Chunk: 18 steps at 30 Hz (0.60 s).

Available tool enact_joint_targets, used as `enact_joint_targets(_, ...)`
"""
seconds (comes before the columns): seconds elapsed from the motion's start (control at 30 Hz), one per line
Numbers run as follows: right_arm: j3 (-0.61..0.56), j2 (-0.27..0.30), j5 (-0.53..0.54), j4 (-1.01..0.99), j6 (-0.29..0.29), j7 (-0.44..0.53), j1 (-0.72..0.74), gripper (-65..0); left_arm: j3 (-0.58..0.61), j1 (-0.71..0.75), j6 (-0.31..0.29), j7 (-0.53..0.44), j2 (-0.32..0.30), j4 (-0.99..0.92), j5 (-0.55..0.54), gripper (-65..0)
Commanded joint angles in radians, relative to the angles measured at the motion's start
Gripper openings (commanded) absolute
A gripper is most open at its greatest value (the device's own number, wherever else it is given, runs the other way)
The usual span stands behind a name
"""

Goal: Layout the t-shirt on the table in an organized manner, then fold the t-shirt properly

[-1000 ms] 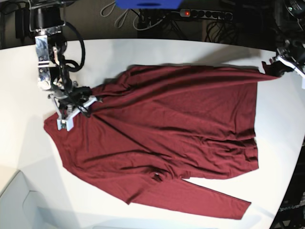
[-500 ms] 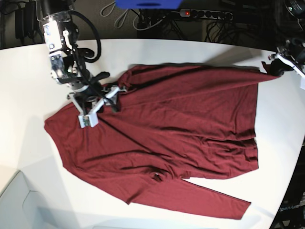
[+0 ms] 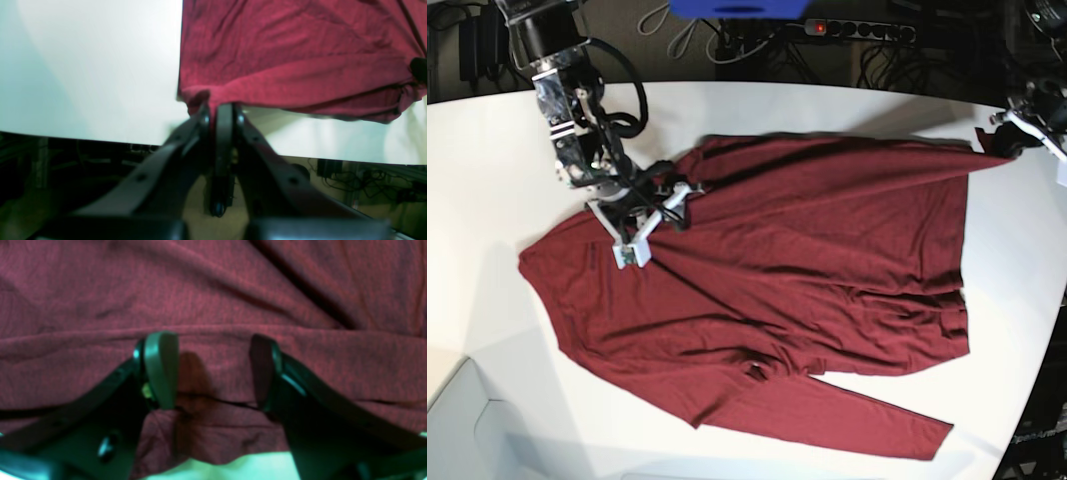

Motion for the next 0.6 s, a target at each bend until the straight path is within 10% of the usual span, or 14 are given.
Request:
enact_joint_targets(0.0,0.001,0.002,0.003,0.01,0.001,-0.014,0.005,-38.0,-0.006,-0.003,-0.004,-0.015,-0.017,0.014,-0.016,-64.6)
enact_joint_targets(0.3,0.001,0.002,0.003,0.01,0.004,-0.014,0.005,-64.3,-0.006,-0.006,-0.004,-0.015,-0.017,0.007,-0.013,-64.6)
enact_joint_targets(0.57,0.006,0.016,0.003,0.094,0.003,-0.014,-0.015,-65.0,-0.006,-0.006,-0.004,-0.015,-0.017,0.007,-0.011,-64.6)
